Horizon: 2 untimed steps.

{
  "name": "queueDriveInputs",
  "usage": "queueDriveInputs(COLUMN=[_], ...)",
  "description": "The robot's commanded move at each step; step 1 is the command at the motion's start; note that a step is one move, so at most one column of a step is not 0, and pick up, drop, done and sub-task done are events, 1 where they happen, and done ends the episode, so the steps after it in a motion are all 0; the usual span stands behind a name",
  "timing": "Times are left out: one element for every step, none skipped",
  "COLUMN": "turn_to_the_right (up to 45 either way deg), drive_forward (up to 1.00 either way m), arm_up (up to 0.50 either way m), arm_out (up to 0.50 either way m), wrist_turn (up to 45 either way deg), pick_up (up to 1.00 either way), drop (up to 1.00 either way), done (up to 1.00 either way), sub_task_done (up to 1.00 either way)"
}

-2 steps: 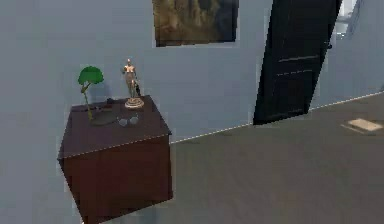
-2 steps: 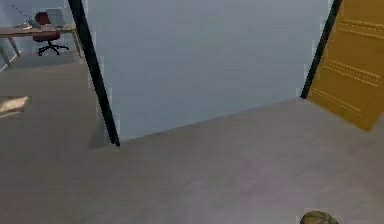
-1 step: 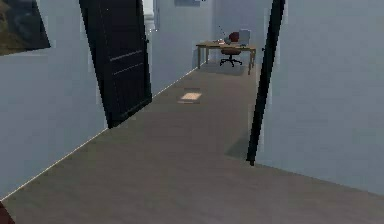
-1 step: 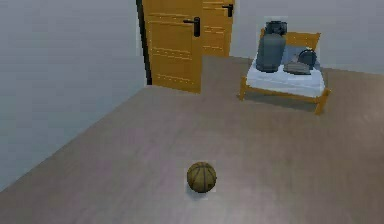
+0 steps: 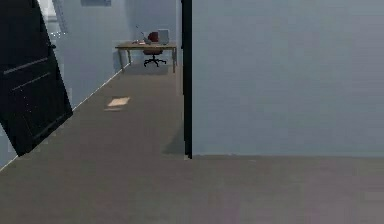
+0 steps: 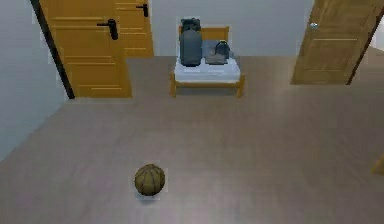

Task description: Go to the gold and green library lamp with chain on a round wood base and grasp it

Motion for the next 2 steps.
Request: queueDriveInputs(turn_to_the_right=[0.0,-45.0], drive_forward=[0.25,0.00], arm_up=[0.00,0.00], arm_out=[0.00,0.00], wrist_turn=[0.0,0.0], pick_up=[0.00,0.00], drop=[0.00,0.00], done=[0.00,0.00], sub_task_done=[0.00,0.00])
